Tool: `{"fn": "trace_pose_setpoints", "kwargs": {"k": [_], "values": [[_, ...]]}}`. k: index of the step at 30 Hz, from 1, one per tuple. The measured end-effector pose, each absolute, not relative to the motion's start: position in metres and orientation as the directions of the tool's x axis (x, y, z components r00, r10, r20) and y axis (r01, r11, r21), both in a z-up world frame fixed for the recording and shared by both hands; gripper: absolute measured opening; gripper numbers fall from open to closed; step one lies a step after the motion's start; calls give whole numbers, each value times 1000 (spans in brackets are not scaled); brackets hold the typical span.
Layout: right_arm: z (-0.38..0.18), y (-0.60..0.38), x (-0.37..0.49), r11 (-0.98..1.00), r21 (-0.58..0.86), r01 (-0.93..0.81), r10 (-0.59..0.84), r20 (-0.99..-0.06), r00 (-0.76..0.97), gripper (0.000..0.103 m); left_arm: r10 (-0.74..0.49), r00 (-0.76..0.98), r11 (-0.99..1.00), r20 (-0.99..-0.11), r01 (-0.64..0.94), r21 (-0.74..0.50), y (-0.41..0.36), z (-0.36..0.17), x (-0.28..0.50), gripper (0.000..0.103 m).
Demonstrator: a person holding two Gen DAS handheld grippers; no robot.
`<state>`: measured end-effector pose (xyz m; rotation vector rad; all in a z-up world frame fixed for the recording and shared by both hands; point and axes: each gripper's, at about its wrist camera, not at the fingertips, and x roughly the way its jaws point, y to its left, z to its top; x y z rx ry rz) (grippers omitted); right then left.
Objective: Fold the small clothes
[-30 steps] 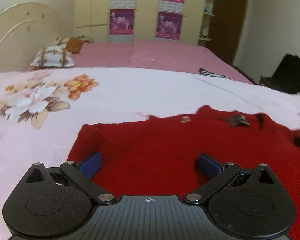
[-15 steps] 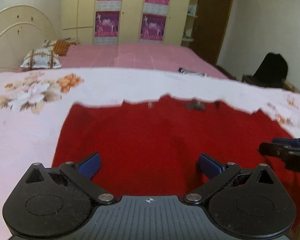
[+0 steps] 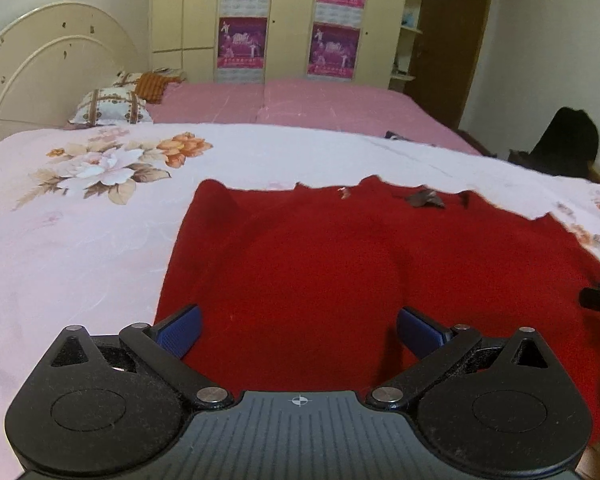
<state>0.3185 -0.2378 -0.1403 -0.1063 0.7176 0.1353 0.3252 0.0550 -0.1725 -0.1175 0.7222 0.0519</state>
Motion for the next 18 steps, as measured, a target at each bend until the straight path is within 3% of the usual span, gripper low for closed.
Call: {"fn": "trace_pose_setpoints", "kwargs": {"k": [8, 12, 18], "values": [[-126, -204, 268, 965, 1, -263, 198, -659, 726, 43, -36, 726, 996, -687, -29, -83, 39, -181, 284, 103], [-148, -197, 256, 954, -82, -288, 148, -707, 691, 44, -4, 741, 1000, -671, 17, 13, 33, -195, 266, 103], [-151, -226, 241, 966, -100, -239, 101, -701, 706, 51, 9, 725, 1000, -688, -7, 5, 43, -188, 252, 103]]}}
